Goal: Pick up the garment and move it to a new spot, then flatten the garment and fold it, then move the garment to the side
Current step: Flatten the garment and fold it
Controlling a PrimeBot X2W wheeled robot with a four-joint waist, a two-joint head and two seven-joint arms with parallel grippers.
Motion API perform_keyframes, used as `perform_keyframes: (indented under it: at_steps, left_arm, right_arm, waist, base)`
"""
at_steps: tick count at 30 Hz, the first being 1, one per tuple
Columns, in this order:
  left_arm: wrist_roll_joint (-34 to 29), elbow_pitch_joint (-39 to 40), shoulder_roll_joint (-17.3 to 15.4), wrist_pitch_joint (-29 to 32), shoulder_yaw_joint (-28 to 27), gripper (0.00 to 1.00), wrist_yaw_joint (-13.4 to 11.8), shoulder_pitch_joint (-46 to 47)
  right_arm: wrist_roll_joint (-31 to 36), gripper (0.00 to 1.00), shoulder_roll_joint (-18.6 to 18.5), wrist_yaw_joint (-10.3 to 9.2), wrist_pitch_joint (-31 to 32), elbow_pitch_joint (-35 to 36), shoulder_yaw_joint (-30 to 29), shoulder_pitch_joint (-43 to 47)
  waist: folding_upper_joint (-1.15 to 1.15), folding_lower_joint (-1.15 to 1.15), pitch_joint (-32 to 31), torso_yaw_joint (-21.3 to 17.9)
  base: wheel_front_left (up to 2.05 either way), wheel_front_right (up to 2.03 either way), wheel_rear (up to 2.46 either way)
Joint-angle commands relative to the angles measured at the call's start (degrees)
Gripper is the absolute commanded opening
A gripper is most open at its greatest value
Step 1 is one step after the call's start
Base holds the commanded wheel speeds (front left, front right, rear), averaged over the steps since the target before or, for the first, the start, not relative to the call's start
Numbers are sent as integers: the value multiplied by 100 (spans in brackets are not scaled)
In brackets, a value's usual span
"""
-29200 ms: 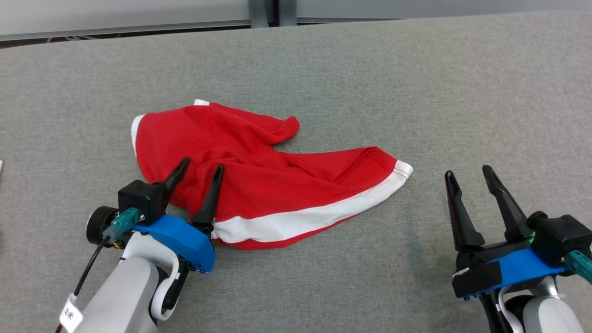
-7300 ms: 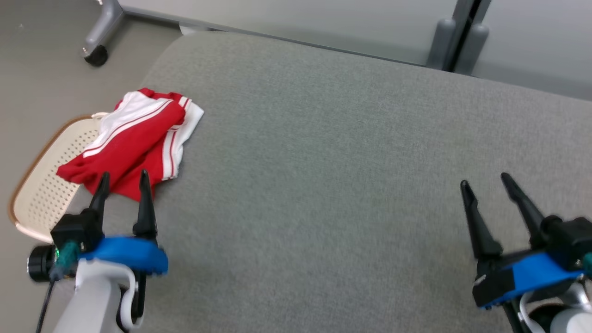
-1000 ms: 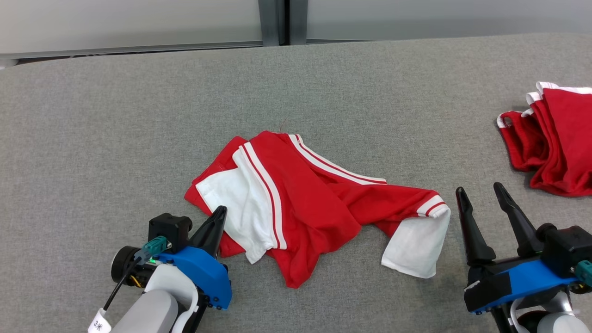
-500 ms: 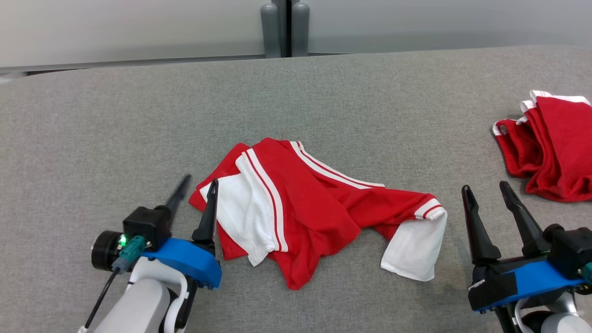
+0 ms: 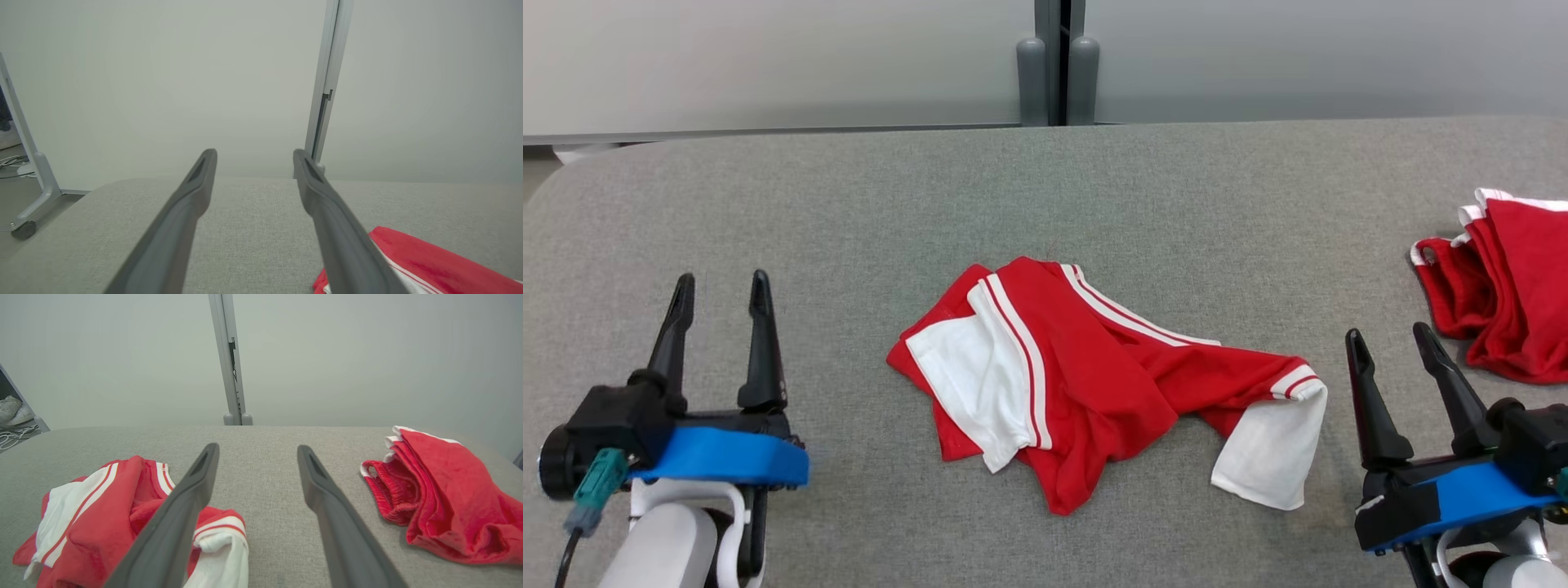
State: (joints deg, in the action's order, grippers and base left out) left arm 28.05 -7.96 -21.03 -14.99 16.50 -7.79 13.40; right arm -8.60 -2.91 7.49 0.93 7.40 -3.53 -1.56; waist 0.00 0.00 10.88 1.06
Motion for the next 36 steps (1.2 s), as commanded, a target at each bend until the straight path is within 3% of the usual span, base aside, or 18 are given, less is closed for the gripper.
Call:
perform_keyframes:
  at_steps: [1,11,36]
  left_arm:
    - [-21,117,-41,-21,-107,100,-5,-245]
    - [-7,420,-251,291,95,100,135,-910]
    - [6,670,-355,552,250,100,-55,-1169]
  right_arm:
    - [52,100,0,1,30,7,-2,79]
    - [132,100,0,1,157,43,28,317]
    - [61,100,0,1,261,155,31,490]
  waist:
    - [0,0,-64,5]
    - [0,0,-393,17]
    - [0,0,-495,-17]
  base:
    - [0,0,0]
    - [0,0,0]
    - [0,0,0]
